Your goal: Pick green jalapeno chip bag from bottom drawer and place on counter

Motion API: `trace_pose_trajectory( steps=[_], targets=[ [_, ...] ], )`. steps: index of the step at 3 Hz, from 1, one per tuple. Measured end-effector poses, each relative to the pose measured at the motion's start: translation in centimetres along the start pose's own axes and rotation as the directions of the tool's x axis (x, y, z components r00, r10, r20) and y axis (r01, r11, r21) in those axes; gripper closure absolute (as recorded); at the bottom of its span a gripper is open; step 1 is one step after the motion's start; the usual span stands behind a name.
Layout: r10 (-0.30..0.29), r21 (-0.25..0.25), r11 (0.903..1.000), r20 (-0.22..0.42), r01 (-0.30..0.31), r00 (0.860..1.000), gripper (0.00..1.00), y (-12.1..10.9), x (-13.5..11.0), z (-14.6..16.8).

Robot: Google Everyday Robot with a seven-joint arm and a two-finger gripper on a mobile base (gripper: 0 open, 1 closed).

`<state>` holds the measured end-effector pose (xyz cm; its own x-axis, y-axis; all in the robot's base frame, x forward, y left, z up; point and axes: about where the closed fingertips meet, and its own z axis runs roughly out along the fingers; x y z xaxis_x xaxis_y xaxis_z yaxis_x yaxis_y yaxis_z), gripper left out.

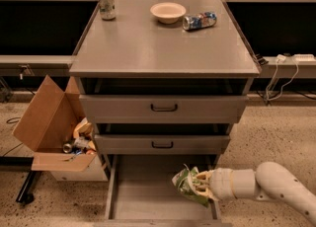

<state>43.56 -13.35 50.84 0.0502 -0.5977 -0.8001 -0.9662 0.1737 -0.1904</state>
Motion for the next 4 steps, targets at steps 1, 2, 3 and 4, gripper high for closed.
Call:
trace_pose_trajectory(
  steps=[1, 2, 3, 4],
  targets=[
    [-0.131, 0.021, 0.9913, 0.036, 0.130, 0.991, 1.00, 2.7, -8.6, -3.2],
    [-0.130, 0.021, 0.9914, 0.036, 0.129, 0.991, 1.00, 2.8, -8.6, -3.2],
    [-0.211, 0.107, 0.9728, 0.047, 0.205, 0.976, 1.00, 0.3, -16.2, -7.2],
    [-0.290, 0.179, 0.9423, 0.013, 0.283, 0.957, 1.00, -2.2, -24.4, -11.3]
  ],
)
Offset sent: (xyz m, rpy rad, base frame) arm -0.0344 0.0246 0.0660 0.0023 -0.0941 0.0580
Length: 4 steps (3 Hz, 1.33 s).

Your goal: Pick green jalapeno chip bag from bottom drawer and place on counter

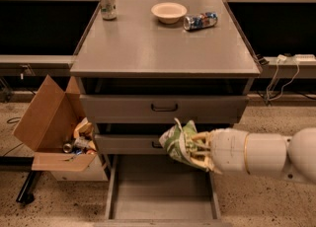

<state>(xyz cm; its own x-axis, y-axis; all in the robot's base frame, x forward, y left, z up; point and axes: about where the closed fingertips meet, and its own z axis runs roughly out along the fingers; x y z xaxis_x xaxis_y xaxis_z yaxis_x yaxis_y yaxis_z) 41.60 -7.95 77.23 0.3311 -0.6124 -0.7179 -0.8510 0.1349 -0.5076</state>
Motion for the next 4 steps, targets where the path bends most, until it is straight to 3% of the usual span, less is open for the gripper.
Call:
trace_pose_trajectory(
  steps=[1, 2, 3, 4],
  targets=[
    [-0.066, 0.094, 0.9933, -0.025, 0.068, 0.997, 1.00, -6.3, -5.3, -2.9],
    [-0.066, 0.094, 0.9933, -0.025, 0.068, 0.997, 1.00, -6.3, -5.3, -2.9],
    [-0.084, 0.089, 0.9923, -0.027, 0.086, 0.996, 1.00, -8.5, -5.9, -2.1],
    [-0.122, 0.111, 0.9860, -0.028, 0.125, 0.992, 1.00, -14.9, -7.9, -1.0]
  ],
)
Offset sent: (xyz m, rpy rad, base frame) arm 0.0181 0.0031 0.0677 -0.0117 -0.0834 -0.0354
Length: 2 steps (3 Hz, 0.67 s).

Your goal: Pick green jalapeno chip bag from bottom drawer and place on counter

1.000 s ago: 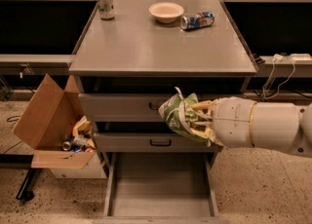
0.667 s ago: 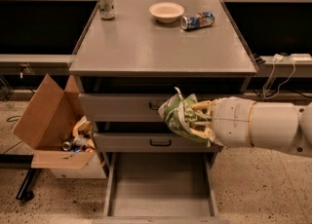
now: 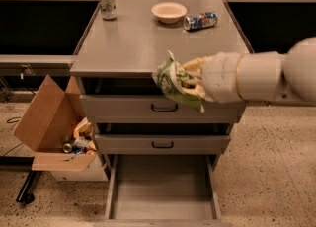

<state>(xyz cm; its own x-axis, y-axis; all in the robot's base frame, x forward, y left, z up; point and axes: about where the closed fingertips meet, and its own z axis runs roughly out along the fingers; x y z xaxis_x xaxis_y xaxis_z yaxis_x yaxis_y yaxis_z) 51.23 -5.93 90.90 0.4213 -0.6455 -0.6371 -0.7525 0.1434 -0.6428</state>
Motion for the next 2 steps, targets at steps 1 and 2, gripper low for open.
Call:
trace_pose_trajectory(
  steps=[1, 2],
  targets=[
    [-0.033, 0.043, 0.9986, 0.016, 0.032, 0.999, 1.00, -6.1, -1.5, 1.9],
    [-0.018, 0.088, 0.9960, 0.024, 0.016, 1.000, 1.00, -10.8, -1.3, 3.3]
  ],
)
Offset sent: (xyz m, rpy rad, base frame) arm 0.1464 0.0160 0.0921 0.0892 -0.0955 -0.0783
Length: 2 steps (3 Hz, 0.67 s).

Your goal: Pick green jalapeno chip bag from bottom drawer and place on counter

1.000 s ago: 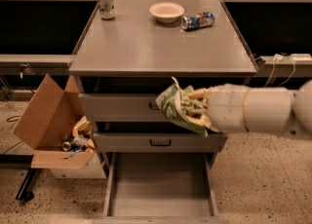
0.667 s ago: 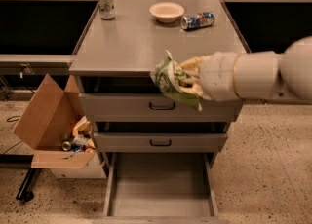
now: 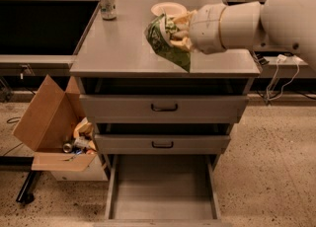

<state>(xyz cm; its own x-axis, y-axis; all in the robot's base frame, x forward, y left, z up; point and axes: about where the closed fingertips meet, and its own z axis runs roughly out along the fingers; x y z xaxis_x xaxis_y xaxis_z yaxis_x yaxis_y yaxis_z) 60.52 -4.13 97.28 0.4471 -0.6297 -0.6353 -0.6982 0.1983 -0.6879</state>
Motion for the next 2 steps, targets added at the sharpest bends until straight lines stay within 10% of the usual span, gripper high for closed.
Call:
trace_pose_trajectory(
  steps=[2],
  targets=[
    [0.082, 0.045, 0.9957, -0.030, -0.081, 0.996, 1.00, -5.2, 3.9, 4.7]
  ],
)
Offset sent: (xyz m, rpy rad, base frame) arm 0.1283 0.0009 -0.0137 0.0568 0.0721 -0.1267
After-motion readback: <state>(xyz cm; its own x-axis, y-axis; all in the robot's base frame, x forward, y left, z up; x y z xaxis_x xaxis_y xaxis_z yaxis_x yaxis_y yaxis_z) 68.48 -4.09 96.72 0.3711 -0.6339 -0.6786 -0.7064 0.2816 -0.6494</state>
